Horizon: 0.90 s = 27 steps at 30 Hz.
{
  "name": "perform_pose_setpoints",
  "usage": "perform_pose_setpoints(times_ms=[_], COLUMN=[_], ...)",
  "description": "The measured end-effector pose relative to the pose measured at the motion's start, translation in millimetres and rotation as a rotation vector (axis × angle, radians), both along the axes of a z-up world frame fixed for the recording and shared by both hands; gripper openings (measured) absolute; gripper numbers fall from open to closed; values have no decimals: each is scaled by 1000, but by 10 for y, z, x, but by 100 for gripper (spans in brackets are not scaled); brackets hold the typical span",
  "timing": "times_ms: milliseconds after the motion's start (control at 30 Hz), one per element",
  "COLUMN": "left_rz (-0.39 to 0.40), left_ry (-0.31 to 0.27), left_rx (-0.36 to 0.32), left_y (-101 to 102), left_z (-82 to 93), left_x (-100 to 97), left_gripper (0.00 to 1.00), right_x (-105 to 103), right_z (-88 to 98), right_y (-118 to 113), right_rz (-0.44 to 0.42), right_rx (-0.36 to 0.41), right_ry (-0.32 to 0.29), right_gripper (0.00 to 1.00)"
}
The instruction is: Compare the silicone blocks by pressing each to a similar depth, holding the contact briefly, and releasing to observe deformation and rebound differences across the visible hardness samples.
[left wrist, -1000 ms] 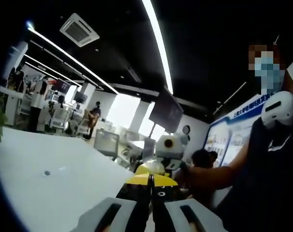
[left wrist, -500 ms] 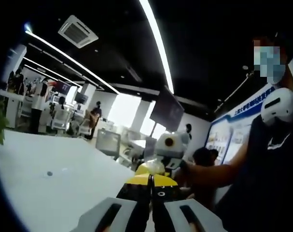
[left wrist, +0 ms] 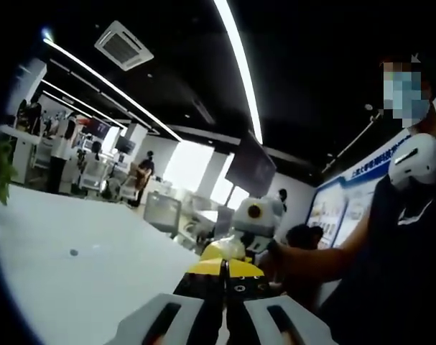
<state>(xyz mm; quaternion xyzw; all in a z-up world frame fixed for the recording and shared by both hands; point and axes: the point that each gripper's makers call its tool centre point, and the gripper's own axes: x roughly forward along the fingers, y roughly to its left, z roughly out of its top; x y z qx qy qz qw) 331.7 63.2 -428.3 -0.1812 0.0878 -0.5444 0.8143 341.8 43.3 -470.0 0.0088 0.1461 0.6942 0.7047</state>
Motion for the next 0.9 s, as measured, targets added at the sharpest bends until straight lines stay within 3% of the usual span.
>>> perform_pose_setpoints(times_ms=[33, 100, 167, 200, 233, 300, 433, 500, 600, 900], left_rz=[1, 1, 31, 29, 31, 30, 33, 37, 43, 79], left_ry=[-1, -6, 2, 12, 10, 4, 11, 15, 29, 88], left_rx=[7, 6, -29, -49, -56, -54, -90, -97, -114, -131], left_y=[-2, -5, 12, 8, 4, -21, -10, -1, 48, 226], left_z=[-11, -20, 16, 45, 64, 83, 125, 122, 116, 7], left_x=[2, 10, 54, 48, 48, 44, 82, 100, 134, 309], left_gripper=[0, 0, 0, 0, 0, 0, 0, 0, 0, 0], right_x=[12, 58, 11, -1, 24, 21, 64, 77, 191, 476], right_z=[-14, 6, -2, 29, 72, 72, 115, 100, 58, -19], right_y=[-4, 9, 3, 11, -1, -31, -19, -5, 15, -308], right_rz=[-6, -12, -54, -44, -45, -37, -54, -67, -133, -302], right_rx=[1, 54, 41, 60, 84, 84, 113, 108, 103, 98], right_ry=[-5, -136, 95, 86, 20, 49, -16, -22, -44, -90], right_gripper=[0, 0, 1, 2, 3, 4, 7, 16, 40, 78])
